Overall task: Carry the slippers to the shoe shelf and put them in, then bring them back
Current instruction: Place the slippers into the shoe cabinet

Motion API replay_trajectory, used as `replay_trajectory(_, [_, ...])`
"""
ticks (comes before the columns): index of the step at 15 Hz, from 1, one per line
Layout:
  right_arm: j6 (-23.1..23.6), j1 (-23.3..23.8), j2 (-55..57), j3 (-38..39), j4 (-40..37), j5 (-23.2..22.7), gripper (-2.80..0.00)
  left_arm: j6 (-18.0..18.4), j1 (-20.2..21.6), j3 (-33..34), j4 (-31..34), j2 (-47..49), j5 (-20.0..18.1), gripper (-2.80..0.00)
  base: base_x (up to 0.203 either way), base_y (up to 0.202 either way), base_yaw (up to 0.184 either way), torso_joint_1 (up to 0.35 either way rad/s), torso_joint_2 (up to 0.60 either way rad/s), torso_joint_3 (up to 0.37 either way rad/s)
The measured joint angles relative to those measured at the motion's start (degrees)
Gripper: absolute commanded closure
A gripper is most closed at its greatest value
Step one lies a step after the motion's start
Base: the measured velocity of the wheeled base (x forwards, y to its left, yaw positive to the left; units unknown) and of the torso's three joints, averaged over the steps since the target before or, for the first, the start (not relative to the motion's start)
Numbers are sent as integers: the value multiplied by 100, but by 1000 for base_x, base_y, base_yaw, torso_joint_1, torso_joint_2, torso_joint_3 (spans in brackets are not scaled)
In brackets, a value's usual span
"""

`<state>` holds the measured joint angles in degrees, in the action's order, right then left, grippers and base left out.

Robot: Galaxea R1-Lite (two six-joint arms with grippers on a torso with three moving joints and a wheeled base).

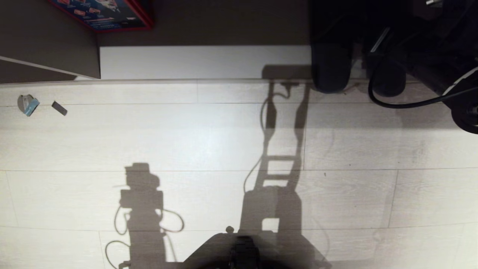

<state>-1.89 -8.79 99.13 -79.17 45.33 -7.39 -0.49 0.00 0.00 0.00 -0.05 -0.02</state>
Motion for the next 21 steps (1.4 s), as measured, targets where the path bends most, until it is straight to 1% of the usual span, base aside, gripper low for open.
replay_trajectory(4, [35,-13,-2,30,-6,72,-280,-2,0,0,0,0,2,0,0,0,0,0,0,0])
replay_trajectory(11, [81,-13,-735,909,-8,78,-280,-2,0,0,0,0,2,0,0,0,0,0,0,0])
replay_trajectory(13, [195,-13,-976,1270,-5,75,-280,-2,0,0,0,0,2,0,0,0,0,0,0,0])
replay_trajectory(16, [406,-11,-1406,2095,-15,51,-280,0,0,0,0,0,2,0,0,0,0,0,0,0])
replay_trajectory(19, [402,-7,-1927,2936,-28,27,-280,3,0,0,0,0,2,0,0,0,0,0,0,0])
replay_trajectory(21, [397,-9,-2326,3345,-25,23,-280,5,0,0,0,0,0,0,0,0,0,0,0,0])
